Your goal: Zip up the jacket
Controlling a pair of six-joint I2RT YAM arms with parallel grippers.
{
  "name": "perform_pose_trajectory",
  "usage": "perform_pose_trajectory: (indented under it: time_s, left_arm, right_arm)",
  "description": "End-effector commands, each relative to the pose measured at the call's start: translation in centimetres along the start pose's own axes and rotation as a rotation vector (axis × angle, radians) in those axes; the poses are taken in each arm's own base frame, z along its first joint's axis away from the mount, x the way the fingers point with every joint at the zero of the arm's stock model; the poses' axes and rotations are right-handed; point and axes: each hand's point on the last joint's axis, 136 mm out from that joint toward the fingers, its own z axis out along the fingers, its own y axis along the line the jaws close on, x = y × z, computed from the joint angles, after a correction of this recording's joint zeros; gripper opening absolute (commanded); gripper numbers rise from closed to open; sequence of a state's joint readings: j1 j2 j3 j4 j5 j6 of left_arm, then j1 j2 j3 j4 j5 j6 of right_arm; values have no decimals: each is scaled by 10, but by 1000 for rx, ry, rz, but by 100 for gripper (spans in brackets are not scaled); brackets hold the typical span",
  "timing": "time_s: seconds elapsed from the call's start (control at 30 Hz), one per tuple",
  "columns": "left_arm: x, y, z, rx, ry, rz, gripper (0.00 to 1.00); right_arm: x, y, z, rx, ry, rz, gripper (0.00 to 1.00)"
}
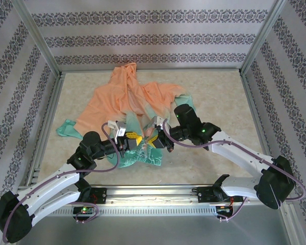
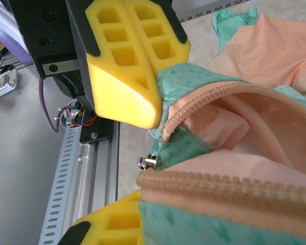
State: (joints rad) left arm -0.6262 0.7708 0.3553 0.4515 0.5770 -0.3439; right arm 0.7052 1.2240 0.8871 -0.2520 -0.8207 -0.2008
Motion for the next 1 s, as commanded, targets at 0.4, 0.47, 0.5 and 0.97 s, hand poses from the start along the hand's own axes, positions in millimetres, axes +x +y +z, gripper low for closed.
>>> perform_pose_trajectory:
  time_s: [0.4,0.47,0.5,0.97]
  left_arm:
    - [-12,-15,-3,68,-68,28,0]
    - [-11,-15,-3,68,-66,28,0]
    - [-11,-15,-3,66,-65,28,0]
    - [-10,-14,-3,45,-68,47,0]
  right_arm:
    - [-14,0,1,-18,-46,-35,0]
    - [-14,0,0,-18,-50,-31,0]
    - [-15,-1,0,-17,-51,-27,0]
    - [-17,-5,1,-14,-52,54,0]
